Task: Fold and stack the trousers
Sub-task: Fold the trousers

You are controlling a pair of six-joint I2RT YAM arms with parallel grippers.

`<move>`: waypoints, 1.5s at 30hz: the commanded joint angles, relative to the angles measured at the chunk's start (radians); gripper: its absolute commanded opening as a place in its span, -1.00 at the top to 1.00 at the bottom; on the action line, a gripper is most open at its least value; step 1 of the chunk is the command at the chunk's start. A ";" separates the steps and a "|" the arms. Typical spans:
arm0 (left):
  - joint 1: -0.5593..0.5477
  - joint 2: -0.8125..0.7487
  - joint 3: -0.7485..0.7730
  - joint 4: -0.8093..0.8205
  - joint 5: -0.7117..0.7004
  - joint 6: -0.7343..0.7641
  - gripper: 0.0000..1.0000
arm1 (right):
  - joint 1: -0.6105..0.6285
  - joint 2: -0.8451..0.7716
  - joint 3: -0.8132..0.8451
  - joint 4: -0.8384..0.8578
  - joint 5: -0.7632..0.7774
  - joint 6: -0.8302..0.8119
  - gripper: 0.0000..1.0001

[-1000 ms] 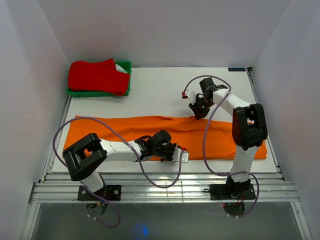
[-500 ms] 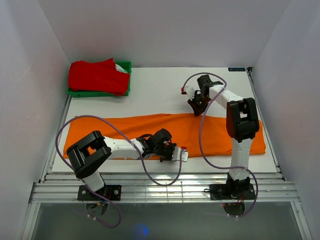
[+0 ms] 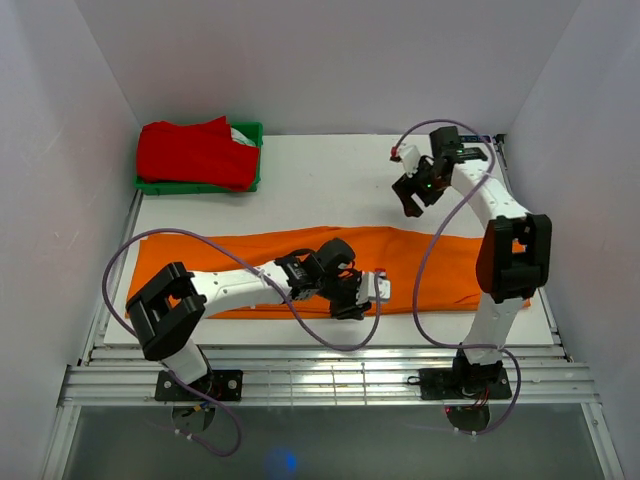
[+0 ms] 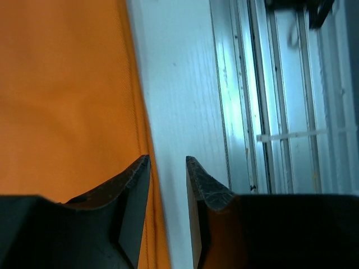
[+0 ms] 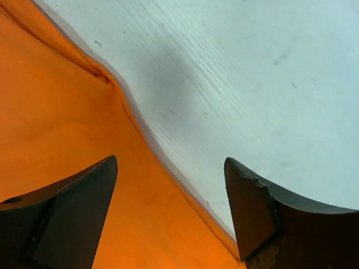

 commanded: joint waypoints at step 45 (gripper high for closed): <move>1.583 0.131 0.400 -0.730 -0.145 0.104 0.12 | -0.604 -0.148 -0.426 -0.124 0.029 -0.309 -0.31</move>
